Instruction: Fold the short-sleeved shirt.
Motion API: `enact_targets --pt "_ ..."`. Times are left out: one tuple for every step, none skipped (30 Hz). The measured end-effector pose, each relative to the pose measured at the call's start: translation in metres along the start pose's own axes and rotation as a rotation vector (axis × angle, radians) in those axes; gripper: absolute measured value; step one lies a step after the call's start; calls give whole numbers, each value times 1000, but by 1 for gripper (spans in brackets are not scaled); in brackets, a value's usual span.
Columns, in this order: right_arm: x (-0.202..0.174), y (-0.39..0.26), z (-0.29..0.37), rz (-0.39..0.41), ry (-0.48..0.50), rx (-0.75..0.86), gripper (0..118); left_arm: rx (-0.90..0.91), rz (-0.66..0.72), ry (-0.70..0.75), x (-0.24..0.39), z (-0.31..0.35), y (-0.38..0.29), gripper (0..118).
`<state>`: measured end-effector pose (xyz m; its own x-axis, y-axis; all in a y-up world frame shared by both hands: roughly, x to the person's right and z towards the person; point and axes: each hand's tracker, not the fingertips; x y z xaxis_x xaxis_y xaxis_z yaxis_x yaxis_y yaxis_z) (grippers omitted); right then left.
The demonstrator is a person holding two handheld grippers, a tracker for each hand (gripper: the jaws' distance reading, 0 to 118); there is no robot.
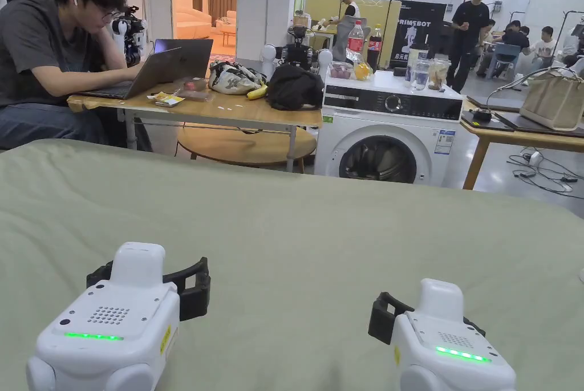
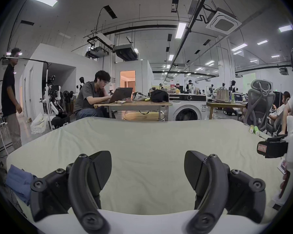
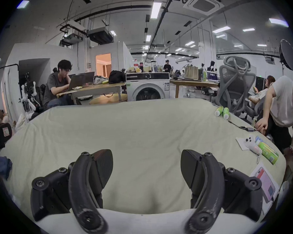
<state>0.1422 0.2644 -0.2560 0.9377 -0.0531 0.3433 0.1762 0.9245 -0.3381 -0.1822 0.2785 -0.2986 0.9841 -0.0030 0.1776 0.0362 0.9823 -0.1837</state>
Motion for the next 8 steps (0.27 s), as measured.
enact_targets --pt "0 -1 -1 -1 -4 6 84 -2 -4 0 1 0 0 90" --pt "0 -2 -1 0 -14 19 84 -2 -8 -1 1 0 -1 90" --pt "1 -4 -1 7 -24 41 84 -2 -13 -3 2 1 -1 90" --pt "2 -5 -1 13 -25 58 84 -3 -16 -4 2 1 -2 90" --pt "3 -6 0 20 -21 80 84 -4 -20 -6 2 1 -2 90" --pt "4 -6 1 22 -12 92 84 -6 -23 -7 3 1 -2 90" --pt "5 -6 2 28 -5 98 84 -7 -23 -8 2 0 -3 90" --pt "6 -6 2 39 -1 104 84 -6 -22 -9 2 0 -4 90"
